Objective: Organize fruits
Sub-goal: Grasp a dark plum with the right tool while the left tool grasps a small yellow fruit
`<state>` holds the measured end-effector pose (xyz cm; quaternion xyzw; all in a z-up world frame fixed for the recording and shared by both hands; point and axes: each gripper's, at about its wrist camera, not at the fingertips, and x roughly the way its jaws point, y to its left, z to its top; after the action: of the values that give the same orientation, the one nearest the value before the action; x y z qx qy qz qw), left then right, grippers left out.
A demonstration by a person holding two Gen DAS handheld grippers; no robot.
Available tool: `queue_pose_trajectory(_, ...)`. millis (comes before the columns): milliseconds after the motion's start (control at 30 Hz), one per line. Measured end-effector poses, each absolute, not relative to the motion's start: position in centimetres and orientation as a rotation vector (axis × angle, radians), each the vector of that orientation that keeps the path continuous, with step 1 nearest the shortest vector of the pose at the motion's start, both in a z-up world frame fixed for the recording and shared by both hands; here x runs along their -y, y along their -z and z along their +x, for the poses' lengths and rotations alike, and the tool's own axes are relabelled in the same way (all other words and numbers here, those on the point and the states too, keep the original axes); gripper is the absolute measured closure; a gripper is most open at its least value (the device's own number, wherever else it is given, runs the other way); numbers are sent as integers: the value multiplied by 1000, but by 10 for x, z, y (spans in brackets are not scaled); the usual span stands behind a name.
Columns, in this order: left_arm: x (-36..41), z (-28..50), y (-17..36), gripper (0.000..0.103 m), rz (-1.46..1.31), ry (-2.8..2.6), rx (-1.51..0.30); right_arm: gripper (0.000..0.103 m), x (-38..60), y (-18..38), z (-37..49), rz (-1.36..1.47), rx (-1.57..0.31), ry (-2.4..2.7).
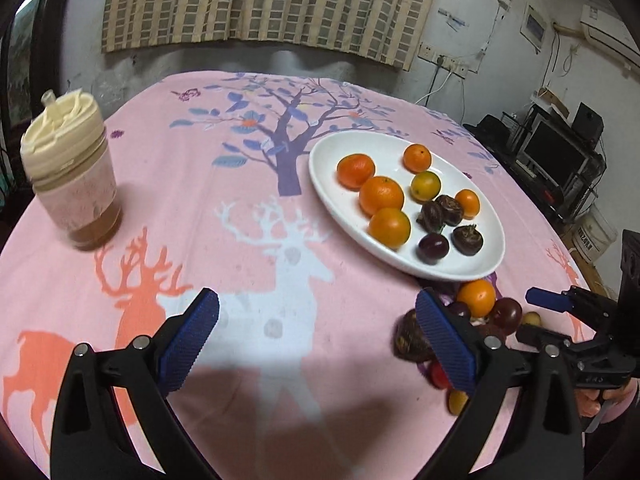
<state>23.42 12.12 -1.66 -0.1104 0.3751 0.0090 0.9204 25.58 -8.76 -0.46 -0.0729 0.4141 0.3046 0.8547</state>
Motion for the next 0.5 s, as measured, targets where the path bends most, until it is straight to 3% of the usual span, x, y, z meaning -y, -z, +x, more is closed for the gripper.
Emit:
queue_pose_trajectory(400,-109,219,21,6,-197,4,-769,52,79,19,259,-198,-922,-628)
queue_pose_trajectory(467,-106,219,20,6,-190,11,-768,63,76,22,259,-216,-927,-627)
queue_pose_trajectory(500,-105,219,21,6,-186,19,-770,64,76,23,259,-221,-929,-621)
